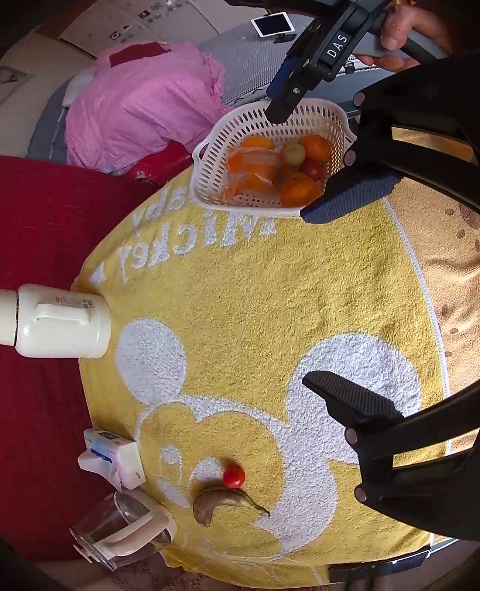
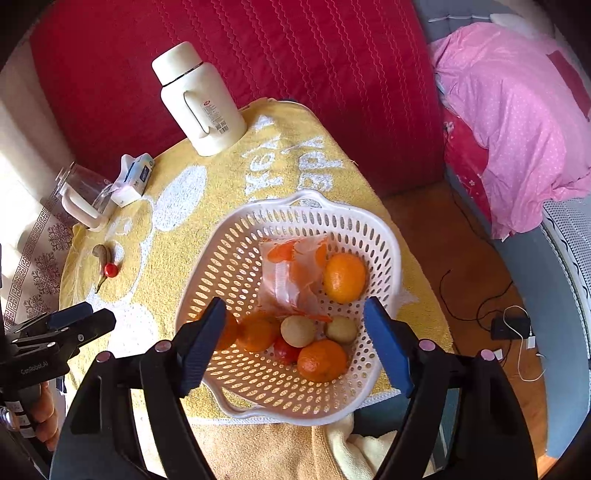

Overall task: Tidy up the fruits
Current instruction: 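Move both open tools away from the basket toward the banana and tomato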

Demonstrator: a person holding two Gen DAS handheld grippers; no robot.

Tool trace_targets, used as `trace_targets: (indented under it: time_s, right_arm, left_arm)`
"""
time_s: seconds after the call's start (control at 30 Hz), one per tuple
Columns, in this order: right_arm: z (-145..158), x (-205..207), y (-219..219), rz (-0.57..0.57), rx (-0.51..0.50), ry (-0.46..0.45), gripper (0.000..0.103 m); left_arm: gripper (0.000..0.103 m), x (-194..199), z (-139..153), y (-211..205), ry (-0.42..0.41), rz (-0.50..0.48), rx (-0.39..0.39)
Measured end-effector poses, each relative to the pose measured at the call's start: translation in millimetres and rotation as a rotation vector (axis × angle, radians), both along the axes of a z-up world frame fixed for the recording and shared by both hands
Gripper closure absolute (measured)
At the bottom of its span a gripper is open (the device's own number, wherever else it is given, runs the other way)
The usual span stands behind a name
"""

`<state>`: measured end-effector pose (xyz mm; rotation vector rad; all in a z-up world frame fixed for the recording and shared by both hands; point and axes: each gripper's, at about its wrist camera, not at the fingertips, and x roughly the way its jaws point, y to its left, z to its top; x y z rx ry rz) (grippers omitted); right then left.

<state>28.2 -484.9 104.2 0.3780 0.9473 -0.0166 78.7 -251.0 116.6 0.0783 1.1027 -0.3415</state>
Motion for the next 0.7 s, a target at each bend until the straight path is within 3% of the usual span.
trace_targets:
  time_s: [0.7]
  right_arm:
    - [4, 45, 83, 0.134, -0.036, 0.006, 0.022]
  left_arm:
    - [0.018, 13, 6, 80, -0.041, 0.115, 0.102]
